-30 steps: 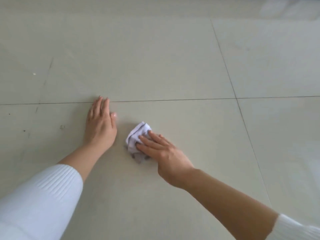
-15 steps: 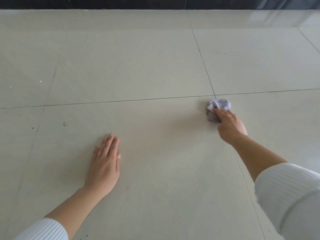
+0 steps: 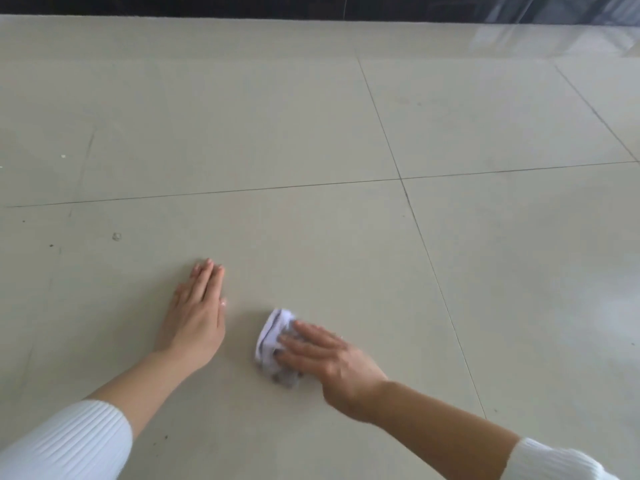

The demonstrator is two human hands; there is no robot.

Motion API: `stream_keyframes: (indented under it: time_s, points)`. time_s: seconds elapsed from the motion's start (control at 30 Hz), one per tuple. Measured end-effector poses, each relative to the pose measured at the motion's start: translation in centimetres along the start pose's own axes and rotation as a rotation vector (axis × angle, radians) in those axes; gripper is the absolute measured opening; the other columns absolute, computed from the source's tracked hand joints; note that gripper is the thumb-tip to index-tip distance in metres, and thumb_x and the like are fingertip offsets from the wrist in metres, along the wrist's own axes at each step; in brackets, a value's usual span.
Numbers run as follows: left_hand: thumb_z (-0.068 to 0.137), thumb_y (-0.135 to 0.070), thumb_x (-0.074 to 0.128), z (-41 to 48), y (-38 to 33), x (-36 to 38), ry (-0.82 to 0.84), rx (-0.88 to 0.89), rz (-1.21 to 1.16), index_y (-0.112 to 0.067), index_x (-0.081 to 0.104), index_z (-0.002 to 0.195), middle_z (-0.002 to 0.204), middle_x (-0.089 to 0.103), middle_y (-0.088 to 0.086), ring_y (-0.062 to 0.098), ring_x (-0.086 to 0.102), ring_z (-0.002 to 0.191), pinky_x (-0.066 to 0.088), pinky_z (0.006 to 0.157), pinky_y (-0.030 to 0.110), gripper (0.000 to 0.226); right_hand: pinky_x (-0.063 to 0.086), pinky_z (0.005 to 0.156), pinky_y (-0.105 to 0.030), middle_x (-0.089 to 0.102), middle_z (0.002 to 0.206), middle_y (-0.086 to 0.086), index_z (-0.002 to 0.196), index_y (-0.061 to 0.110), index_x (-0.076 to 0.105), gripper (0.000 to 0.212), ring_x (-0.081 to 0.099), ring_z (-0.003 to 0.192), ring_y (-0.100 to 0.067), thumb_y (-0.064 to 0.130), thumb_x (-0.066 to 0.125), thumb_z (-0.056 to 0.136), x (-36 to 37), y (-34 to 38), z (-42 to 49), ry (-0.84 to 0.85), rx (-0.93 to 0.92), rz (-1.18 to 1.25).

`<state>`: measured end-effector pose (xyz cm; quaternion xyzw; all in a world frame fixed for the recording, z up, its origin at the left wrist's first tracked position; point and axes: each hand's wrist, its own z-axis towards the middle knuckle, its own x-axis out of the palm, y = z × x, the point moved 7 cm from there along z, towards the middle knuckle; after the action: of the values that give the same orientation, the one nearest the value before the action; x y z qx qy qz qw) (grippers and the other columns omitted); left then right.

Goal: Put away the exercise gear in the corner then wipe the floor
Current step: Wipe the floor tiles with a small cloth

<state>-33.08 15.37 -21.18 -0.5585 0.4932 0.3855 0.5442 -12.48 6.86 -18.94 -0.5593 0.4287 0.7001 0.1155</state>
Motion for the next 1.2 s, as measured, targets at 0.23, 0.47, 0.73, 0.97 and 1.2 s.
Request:
stream_keyframes:
  time_s: [0.23,0.47,0.73,0.97,1.2]
  points:
    - [0.089,-0.040,0.018,-3.3,1.6,-0.2,0.038,-0.025,-0.009,-0.001,0.036,0.144,0.154,0.024,0.022,0.034,0.024,0.143,0.024,0.114,0.048,0.070,0.038,0.109,-0.041,0.037,0.149,0.003,0.141,0.016,0.046,0.082,0.035,0.139,-0.023,-0.003,0.023,0.064,-4.4,-6.6,-0.7,-0.072,0.051,-0.141]
    - [0.087,-0.069,-0.001,-6.3,4.5,-0.5,0.039,-0.110,-0.002,-0.005,0.025,0.149,0.157,0.015,0.021,0.035,0.016,0.145,0.016,0.116,0.042,0.093,0.034,0.109,-0.041,0.018,0.159,0.001,0.152,0.024,0.021,0.075,0.017,0.146,-0.024,-0.005,0.041,0.085,-11.9,-20.8,-6.7,-0.291,1.127,-0.063]
    - [0.088,-0.067,-0.004,-6.3,4.8,0.2,0.049,-0.098,0.005,-0.008,0.012,0.152,0.159,0.002,0.016,0.026,0.000,0.148,0.005,0.118,0.038,0.088,0.031,0.111,-0.038,0.016,0.160,0.001,0.149,0.027,0.031,0.075,0.017,0.146,-0.022,-0.006,0.039,0.082,-10.9,-20.1,-0.1,-0.286,1.038,0.018]
    - [0.091,-0.056,0.009,-6.3,4.9,0.6,0.074,-0.124,0.013,-0.004,0.016,0.151,0.158,0.005,0.020,0.032,0.003,0.147,0.011,0.117,0.046,0.079,0.036,0.110,-0.043,0.051,0.141,-0.006,0.132,0.013,0.058,0.068,0.039,0.136,-0.032,0.001,0.031,0.070,-3.8,-6.4,2.6,-0.254,0.362,0.041]
    - [0.089,-0.051,0.015,-6.1,4.3,0.2,0.078,-0.138,0.012,-0.003,0.021,0.150,0.157,0.010,0.023,0.036,0.008,0.146,0.015,0.116,0.049,0.078,0.023,0.117,-0.031,0.044,0.147,0.004,0.137,0.018,0.051,0.067,0.032,0.141,-0.017,-0.002,0.028,0.078,-0.6,-0.7,-1.8,0.015,-0.009,-0.001]
